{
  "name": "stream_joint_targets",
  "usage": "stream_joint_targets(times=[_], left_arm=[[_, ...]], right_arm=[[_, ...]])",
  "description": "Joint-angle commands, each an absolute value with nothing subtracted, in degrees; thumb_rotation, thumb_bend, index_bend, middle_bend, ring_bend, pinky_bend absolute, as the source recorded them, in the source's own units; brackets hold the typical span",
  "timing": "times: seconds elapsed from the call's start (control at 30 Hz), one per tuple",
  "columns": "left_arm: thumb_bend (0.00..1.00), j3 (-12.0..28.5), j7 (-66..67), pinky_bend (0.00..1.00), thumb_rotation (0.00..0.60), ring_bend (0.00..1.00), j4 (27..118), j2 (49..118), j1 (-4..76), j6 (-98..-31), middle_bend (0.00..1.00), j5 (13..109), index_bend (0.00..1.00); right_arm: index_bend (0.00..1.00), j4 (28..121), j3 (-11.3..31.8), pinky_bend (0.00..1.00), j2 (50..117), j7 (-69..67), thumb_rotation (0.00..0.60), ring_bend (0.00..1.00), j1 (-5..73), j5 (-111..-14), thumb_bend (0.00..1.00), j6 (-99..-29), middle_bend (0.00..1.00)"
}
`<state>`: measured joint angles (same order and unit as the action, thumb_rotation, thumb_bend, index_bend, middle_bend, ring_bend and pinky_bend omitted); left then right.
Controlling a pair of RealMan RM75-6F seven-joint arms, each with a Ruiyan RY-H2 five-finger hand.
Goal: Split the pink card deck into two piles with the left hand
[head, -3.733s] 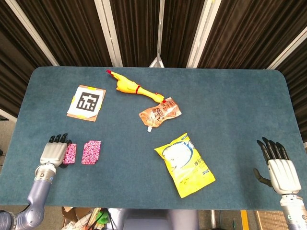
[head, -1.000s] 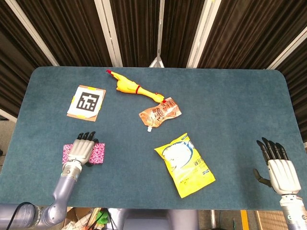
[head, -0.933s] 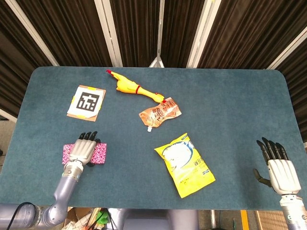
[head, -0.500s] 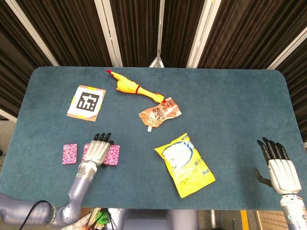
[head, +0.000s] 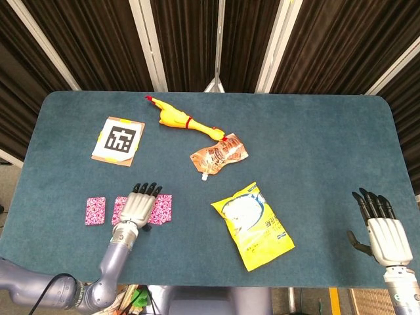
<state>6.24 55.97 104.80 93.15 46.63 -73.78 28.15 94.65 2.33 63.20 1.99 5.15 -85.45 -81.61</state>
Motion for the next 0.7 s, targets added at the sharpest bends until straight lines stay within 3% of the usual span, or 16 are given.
stream_joint_targets(times=[0.03, 0.17, 0.37, 0.57, 0.7], left_arm=[[0.19, 5.53, 52.68, 0.0, 0.6, 0.0, 108.57, 89.39, 44.77, -74.53, 0.0, 31.26, 0.0], [0.19, 3.46, 49.24, 0.0, 0.6, 0.0, 111.4, 85.98, 42.41, -75.39, 0.0, 35.95, 0.0], [0.19, -4.22, 39.54, 0.0, 0.6, 0.0, 114.23, 77.65, 34.88, -79.79, 0.0, 52.3, 0.0], [0.19, -13.71, 27.31, 0.0, 0.6, 0.0, 106.36, 71.09, 23.98, -91.78, 0.0, 74.56, 0.0], [0.19, -15.93, 22.45, 0.0, 0.6, 0.0, 99.67, 70.02, 18.49, -98.68, 0.0, 82.37, 0.0]], right_arm=[[0.0, 94.59, 2.36, 0.06, 63.19, 1.97, 0.6, 0.0, 5.15, -85.36, 0.36, -81.58, 0.0], [0.0, 94.56, 2.38, 0.06, 63.16, 1.98, 0.6, 0.0, 5.12, -85.34, 0.36, -81.66, 0.0], [0.0, 94.45, 2.41, 0.06, 63.27, 2.49, 0.6, 0.0, 5.11, -85.46, 0.36, -81.85, 0.0], [0.0, 94.18, 2.53, 0.06, 63.8, 4.03, 0.6, 0.0, 5.01, -85.72, 0.36, -82.53, 0.0], [0.0, 94.05, 2.59, 0.06, 64.08, 4.75, 0.6, 0.0, 4.92, -85.72, 0.36, -82.83, 0.0]])
